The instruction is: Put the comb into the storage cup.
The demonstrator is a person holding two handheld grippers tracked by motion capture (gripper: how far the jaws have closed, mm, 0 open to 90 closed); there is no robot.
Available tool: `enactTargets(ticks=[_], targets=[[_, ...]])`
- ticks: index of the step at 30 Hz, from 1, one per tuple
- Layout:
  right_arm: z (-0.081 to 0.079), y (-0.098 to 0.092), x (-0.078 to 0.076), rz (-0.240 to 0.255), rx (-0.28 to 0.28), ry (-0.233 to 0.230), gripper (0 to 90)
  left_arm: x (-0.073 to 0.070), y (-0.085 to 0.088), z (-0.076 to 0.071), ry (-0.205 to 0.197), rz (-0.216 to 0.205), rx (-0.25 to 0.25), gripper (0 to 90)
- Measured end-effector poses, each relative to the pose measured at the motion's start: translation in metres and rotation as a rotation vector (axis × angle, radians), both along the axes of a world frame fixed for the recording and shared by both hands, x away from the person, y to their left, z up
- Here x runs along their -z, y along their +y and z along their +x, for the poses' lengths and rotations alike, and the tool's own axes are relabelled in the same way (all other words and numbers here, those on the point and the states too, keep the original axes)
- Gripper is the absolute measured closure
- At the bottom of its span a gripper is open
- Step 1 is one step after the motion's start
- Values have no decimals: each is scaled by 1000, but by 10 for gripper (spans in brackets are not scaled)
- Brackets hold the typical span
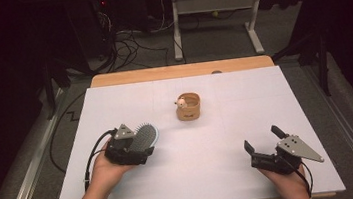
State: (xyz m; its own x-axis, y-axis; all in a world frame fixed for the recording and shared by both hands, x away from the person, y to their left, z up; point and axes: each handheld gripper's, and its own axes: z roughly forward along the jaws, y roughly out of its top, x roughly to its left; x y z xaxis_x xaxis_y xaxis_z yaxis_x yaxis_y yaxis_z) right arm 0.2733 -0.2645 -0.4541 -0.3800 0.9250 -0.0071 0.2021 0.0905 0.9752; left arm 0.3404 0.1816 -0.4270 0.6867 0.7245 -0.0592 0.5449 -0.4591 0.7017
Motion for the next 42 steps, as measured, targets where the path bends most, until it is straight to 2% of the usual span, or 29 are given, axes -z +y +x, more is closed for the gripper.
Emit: enactTargets(ticks=[5, 11, 12, 15, 16, 18, 20, 29, 32, 35, 38, 42], targets=[[-1, 0, 0, -2, 12, -11, 3, -7, 6, -5, -50, -63, -15, 203], [-1, -1, -1, 5, 16, -13, 3, -12, 10, -9, -128, -110, -44, 203], [-1, -1, -1, 5, 16, -13, 3, -12, 10, -9, -128, -110, -44, 203], [-1, -2, -1, 7, 23, -18, 3, -14, 13, -12, -172, -148, -51, 203], [-1, -2, -1, 7, 24, -19, 3, -14, 13, -12, -172, -148, -51, 203], [-1, -2, -1, 8, 25, -20, 3, -18, 15, -15, -210, -176, -50, 203], [-2, -2, -1, 9, 29, -21, 3, -20, 16, -16, -220, -196, -42, 203], [-2, -2, -1, 11, 30, -21, 3, -25, 18, -24, -307, -235, -39, 203], [-2, -2, -2, 11, 31, -22, 3, -26, 16, -26, -340, -245, -28, 203], [-2, -3, -1, 10, 32, -23, 3, -27, 15, -28, -356, -254, -21, 203], [-2, -3, -2, 9, 34, -25, 3, -30, 11, -30, -393, -267, -13, 203], [-2, -2, -2, 7, 31, -27, 3, -33, 8, -32, -427, -295, 8, 203]])
